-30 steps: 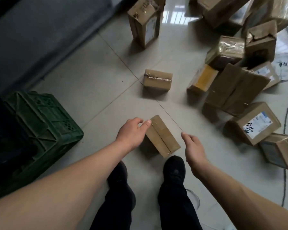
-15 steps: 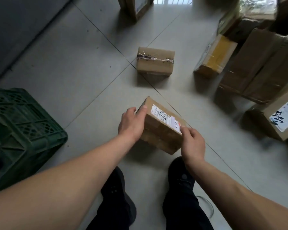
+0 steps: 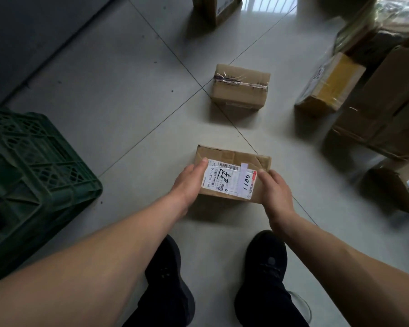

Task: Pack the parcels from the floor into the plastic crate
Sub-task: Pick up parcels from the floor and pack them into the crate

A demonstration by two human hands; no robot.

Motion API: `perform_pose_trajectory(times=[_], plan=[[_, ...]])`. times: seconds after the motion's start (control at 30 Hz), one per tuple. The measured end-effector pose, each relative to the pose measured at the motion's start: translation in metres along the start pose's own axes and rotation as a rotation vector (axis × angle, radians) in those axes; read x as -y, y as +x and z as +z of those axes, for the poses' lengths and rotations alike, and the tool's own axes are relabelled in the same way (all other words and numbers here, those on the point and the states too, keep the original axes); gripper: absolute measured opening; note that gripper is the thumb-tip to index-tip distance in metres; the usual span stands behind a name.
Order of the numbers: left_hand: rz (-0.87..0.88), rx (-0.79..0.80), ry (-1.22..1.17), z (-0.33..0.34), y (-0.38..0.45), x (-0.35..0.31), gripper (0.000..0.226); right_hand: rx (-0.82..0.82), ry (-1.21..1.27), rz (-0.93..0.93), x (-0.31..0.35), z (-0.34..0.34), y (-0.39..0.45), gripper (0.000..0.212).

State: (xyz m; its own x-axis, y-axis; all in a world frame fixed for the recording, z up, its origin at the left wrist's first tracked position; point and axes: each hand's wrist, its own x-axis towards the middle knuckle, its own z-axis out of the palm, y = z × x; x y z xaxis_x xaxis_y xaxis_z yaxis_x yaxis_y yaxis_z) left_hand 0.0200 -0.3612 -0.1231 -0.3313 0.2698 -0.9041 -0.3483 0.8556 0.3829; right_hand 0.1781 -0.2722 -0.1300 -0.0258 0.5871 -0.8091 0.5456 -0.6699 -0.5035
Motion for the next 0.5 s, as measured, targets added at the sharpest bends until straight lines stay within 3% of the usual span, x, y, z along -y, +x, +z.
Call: perform_pose_trajectory(times=[0.03, 0.13, 0.3, 0.5], plan=[[-0.003, 0.026, -0.018, -0.001, -0.002, -0.003, 0.055, -0.019, 0.009, -0.008, 0.004, 0.001, -0.001, 0.025], [0.027, 0.011, -0.041, -0.01, -0.019, -0.009, 0.064, -0.07, -0.011, -0.023, 0.019, -0.002, -0.018, 0.057], [0.076, -0.124, -0.101, -0.043, -0.097, -0.04, 0.076, -0.069, -0.008, -0.088, 0.073, -0.013, -0.078, 0.035], [0.205, -0.246, -0.162, -0.11, -0.233, -0.117, 0.079, -0.062, -0.003, -0.257, 0.193, -0.024, -0.2, 0.019]])
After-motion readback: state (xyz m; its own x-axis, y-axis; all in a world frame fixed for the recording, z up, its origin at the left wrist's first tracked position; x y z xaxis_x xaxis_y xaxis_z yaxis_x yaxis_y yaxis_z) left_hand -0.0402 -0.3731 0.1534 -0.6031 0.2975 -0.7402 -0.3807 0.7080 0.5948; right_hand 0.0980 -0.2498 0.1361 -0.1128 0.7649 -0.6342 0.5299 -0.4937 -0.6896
